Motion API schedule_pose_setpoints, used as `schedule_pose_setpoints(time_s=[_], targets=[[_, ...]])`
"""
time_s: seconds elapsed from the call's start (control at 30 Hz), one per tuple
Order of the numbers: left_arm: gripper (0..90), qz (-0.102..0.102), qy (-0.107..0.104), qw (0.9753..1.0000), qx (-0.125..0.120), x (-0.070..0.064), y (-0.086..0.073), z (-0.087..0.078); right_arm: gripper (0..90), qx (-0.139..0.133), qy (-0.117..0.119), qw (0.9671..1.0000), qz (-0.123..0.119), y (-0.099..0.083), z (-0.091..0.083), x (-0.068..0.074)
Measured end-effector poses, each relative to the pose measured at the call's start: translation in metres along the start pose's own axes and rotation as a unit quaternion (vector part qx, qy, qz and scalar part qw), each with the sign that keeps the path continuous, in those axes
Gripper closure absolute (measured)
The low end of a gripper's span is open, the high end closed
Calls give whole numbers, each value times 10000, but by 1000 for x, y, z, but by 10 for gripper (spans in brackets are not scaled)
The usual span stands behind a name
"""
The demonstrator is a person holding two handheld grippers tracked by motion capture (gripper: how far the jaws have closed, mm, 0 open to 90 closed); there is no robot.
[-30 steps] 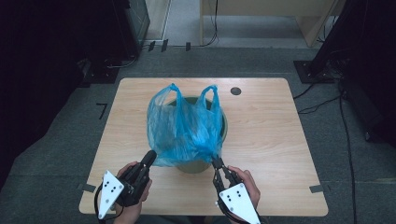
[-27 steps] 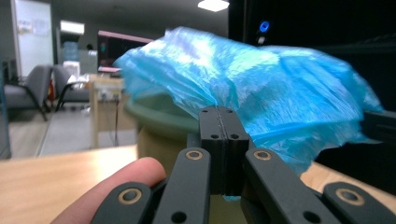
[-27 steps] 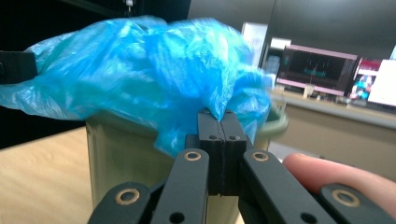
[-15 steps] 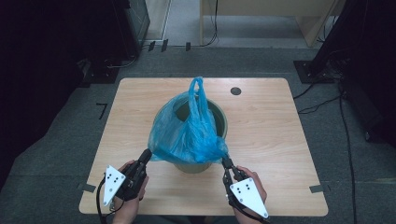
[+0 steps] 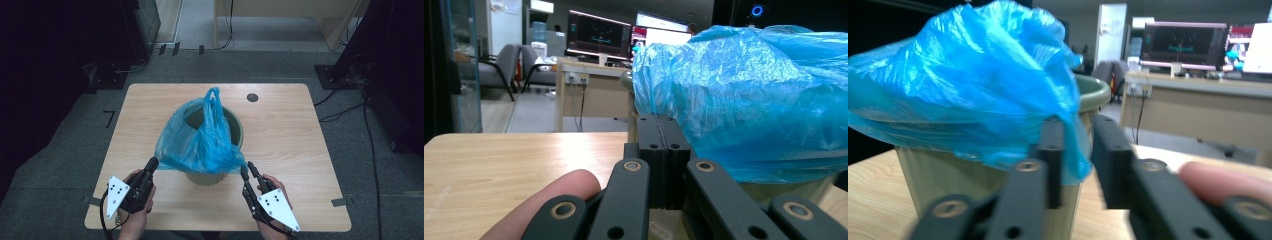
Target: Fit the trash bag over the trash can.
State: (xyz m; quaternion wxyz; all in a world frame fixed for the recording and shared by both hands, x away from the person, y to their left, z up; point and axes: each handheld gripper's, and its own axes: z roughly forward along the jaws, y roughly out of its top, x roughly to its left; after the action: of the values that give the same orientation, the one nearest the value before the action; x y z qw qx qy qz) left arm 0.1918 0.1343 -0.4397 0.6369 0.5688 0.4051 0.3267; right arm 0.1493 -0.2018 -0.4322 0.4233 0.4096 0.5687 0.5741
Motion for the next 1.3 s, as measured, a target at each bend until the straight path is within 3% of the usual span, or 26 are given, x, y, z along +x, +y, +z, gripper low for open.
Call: schedule_pose_setpoints(time_s=[0.1,0.27,0.33,0.47,0.53,0.77,0.83,0.87,0.9,0.93,0.97,1.0,1.03,1.07,1.1,1.13,1.23,1.3], targets=[[900,0,103,9999,43,3,1,1,644,-168,17,9998,-37,-2,-5,-5],[900,-55,262,9996,72,5,4,5,629,-434,-16,9990,94,9,-10,-10],[900,-93,294,9995,72,8,5,5,627,-471,-152,9988,54,14,-10,-11],[900,-116,306,9994,90,12,4,7,626,-421,-423,9980,222,31,-1,-15],[900,-87,295,9995,91,11,3,7,603,-367,-208,9982,419,43,8,-17],[890,3,239,9996,129,9,-2,5,580,30,251,9980,575,75,46,-9],[882,16,214,9997,118,10,-4,5,573,269,421,9954,822,78,61,-7],[879,16,214,9997,118,10,-4,5,573,269,421,9954,822,78,61,-7],[876,10,187,9998,121,10,-4,5,555,515,574,9910,1097,79,69,-7],[874,10,187,9998,121,10,-4,5,555,515,574,9910,1097,79,69,-7],[874,18,173,9998,121,9,-4,4,556,624,724,9875,1255,78,72,-7],[872,46,189,9997,113,9,-4,4,561,832,1057,9792,1518,78,76,-7],[872,60,186,9998,103,9,-4,4,576,888,1143,9767,1582,77,77,-7],[872,64,179,9998,96,9,-3,4,576,888,1143,9767,1582,77,77,-7],[871,49,175,9998,82,9,-3,4,624,1010,1279,9725,1662,76,78,-6],[872,43,174,9998,79,9,-3,4,700,1092,1340,9720,1591,75,78,-4],[876,43,176,9998,72,9,-2,4,889,1220,1196,9776,1230,73,76,0],[879,27,202,9998,67,10,-1,5,900,1161,1023,9822,1068,73,75,-2]])
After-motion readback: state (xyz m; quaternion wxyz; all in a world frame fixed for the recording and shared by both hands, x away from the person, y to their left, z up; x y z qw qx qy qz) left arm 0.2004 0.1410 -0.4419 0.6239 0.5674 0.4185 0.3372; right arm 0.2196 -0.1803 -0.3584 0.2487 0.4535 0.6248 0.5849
